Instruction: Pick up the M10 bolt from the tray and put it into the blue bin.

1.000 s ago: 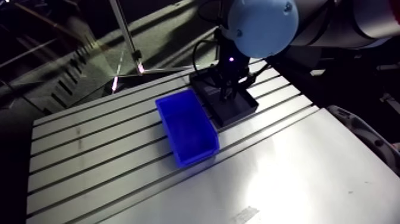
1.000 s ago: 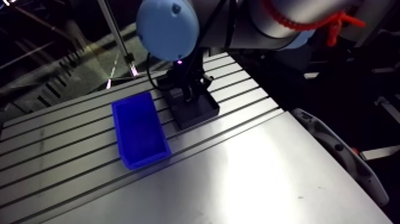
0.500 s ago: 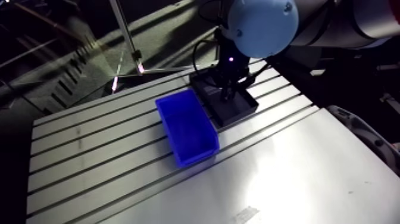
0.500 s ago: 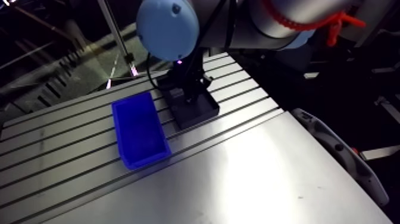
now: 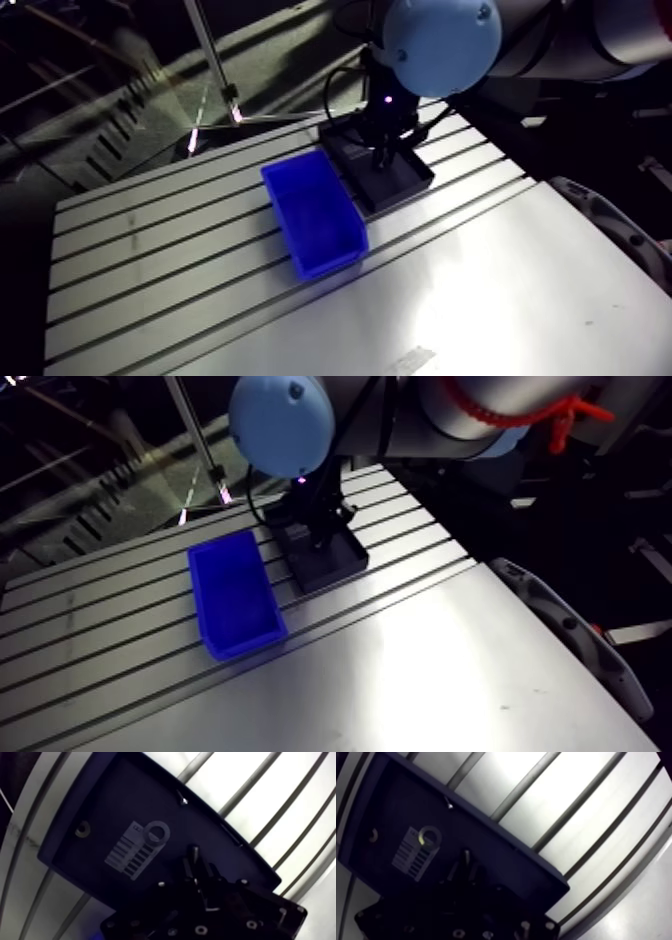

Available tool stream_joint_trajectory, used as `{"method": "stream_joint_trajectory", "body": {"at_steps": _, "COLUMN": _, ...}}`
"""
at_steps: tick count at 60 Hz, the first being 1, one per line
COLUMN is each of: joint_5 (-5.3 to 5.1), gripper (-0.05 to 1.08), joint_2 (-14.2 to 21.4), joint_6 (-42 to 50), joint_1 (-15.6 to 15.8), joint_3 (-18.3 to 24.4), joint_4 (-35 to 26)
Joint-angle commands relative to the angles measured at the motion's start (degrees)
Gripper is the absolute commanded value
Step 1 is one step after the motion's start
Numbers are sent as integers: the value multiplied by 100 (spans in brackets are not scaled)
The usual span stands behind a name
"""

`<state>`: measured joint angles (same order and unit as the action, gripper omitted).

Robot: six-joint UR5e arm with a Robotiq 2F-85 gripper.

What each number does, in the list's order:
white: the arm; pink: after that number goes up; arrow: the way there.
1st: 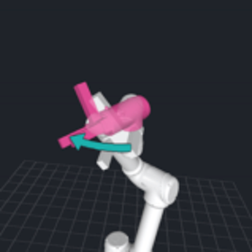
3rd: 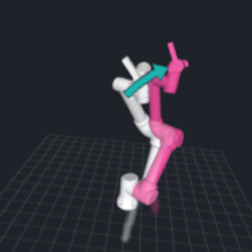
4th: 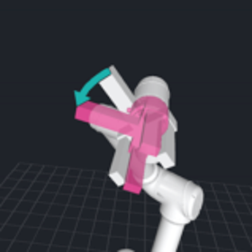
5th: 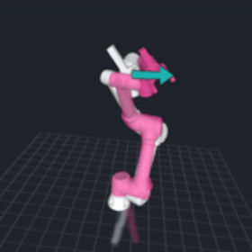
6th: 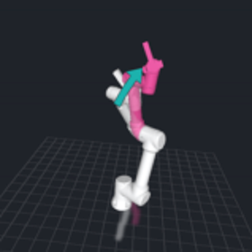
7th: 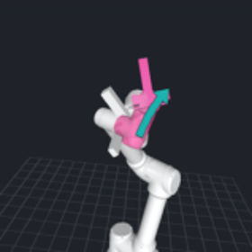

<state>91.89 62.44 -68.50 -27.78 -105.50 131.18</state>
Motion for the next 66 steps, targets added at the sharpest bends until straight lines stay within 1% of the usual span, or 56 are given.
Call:
{"method": "stream_joint_trajectory", "body": {"at_steps": 1, "joint_5": 0, "gripper": 80, "joint_2": 0, "joint_6": 0, "joint_1": 0, "joint_3": 8, "joint_4": 0}}
{"method": "stream_joint_trajectory", "body": {"at_steps": 10, "joint_5": 0, "gripper": 87, "joint_2": 16, "joint_6": -9, "joint_1": 0, "joint_3": 8, "joint_4": 0}}
{"method": "stream_joint_trajectory", "body": {"at_steps": 14, "joint_5": -9, "gripper": 87, "joint_2": 33, "joint_6": -9, "joint_1": -7, "joint_3": 16, "joint_4": 0}}
{"method": "stream_joint_trajectory", "body": {"at_steps": 19, "joint_5": -17, "gripper": 91, "joint_2": 51, "joint_6": -9, "joint_1": -7, "joint_3": 41, "joint_4": -16}}
{"method": "stream_joint_trajectory", "body": {"at_steps": 24, "joint_5": -18, "gripper": 93, "joint_2": 68, "joint_6": -9, "joint_1": -1, "joint_3": 43, "joint_4": -26}}
{"method": "stream_joint_trajectory", "body": {"at_steps": 30, "joint_5": -43, "gripper": 98, "joint_2": 104, "joint_6": -25, "joint_1": 0, "joint_3": 77, "joint_4": -50}}
{"method": "stream_joint_trajectory", "body": {"at_steps": 35, "joint_5": -44, "gripper": 100, "joint_2": 113, "joint_6": -26, "joint_1": 8, "joint_3": 102, "joint_4": -107}}
{"method": "stream_joint_trajectory", "body": {"at_steps": 42, "joint_5": -60, "gripper": 103, "joint_2": 292, "joint_6": -88, "joint_1": 18, "joint_3": 197, "joint_4": -392}}
{"method": "stream_joint_trajectory", "body": {"at_steps": 49, "joint_5": -79, "gripper": 103, "joint_2": 389, "joint_6": -113, "joint_1": 33, "joint_3": 293, "joint_4": -644}}
{"method": "stream_joint_trajectory", "body": {"at_steps": 52, "joint_5": -88, "gripper": 103, "joint_2": 535, "joint_6": -189, "joint_1": 69, "joint_3": 406, "joint_4": -850}}
{"method": "stream_joint_trajectory", "body": {"at_steps": 57, "joint_5": -96, "gripper": 103, "joint_2": 632, "joint_6": -217, "joint_1": 86, "joint_3": 460, "joint_4": -917}}
{"method": "stream_joint_trajectory", "body": {"at_steps": 59, "joint_5": -97, "gripper": 103, "joint_2": 713, "joint_6": -220, "joint_1": 95, "joint_3": 545, "joint_4": -1034}}
{"method": "stream_joint_trajectory", "body": {"at_steps": 61, "joint_5": -97, "gripper": 103, "joint_2": 713, "joint_6": -220, "joint_1": 95, "joint_3": 545, "joint_4": -1034}}
{"method": "stream_joint_trajectory", "body": {"at_steps": 63, "joint_5": -97, "gripper": 103, "joint_2": 757, "joint_6": -220, "joint_1": 119, "joint_3": 596, "joint_4": -1126}}
{"method": "stream_joint_trajectory", "body": {"at_steps": 65, "joint_5": -97, "gripper": 103, "joint_2": 830, "joint_6": -227, "joint_1": 164, "joint_3": 726, "joint_4": -1358}}
{"method": "stream_joint_trajectory", "body": {"at_steps": 66, "joint_5": -97, "gripper": 103, "joint_2": 830, "joint_6": -227, "joint_1": 164, "joint_3": 726, "joint_4": -1358}}
